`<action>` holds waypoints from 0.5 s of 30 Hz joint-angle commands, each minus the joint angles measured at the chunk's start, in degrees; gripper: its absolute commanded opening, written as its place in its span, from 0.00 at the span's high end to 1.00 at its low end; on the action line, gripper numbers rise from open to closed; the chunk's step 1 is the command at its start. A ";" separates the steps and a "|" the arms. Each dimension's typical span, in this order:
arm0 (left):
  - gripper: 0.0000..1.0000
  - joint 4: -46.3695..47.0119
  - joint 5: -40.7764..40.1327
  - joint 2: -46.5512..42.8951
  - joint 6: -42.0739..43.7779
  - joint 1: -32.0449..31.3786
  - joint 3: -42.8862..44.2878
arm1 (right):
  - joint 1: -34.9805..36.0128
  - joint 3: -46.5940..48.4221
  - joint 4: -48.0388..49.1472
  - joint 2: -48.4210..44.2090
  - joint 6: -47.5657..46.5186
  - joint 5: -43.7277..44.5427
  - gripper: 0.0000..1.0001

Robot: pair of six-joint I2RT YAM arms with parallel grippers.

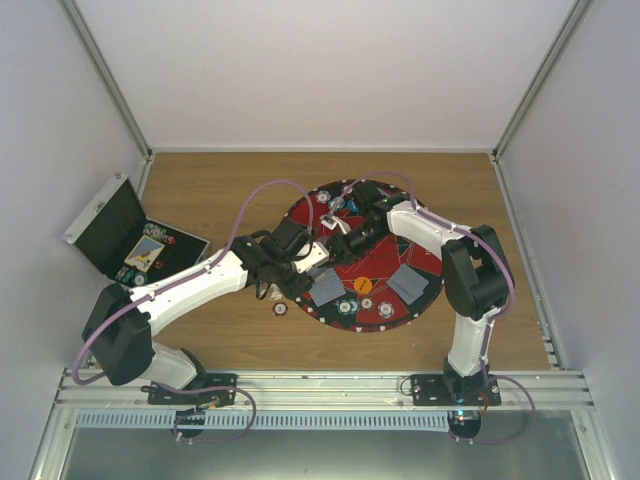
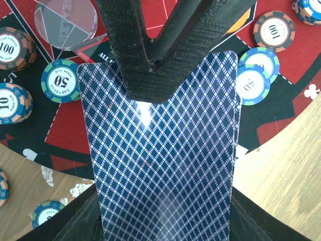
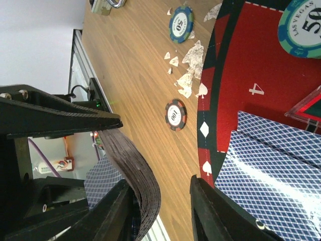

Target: Distribute texas hold em gaming equipment

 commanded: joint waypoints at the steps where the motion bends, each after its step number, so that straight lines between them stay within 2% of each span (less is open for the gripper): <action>1: 0.46 1.78 0.37 -0.56 0.55 -0.38 0.49 | -0.89 -0.39 -0.99 -1.30 -1.60 -0.24 0.70; 8: 0.46 1.79 0.23 -0.59 0.54 -0.47 0.40 | -0.89 -0.25 -1.61 -1.67 -3.18 -1.56 0.94; 11: 0.46 1.75 0.23 -0.57 0.54 -0.43 0.49 | -0.98 -0.38 -2.12 -1.80 -3.55 -1.00 0.99; 15: 0.46 1.68 0.19 -0.59 0.54 -0.41 0.40 | -1.60 -0.57 -2.42 -2.43 -3.62 -0.03 0.99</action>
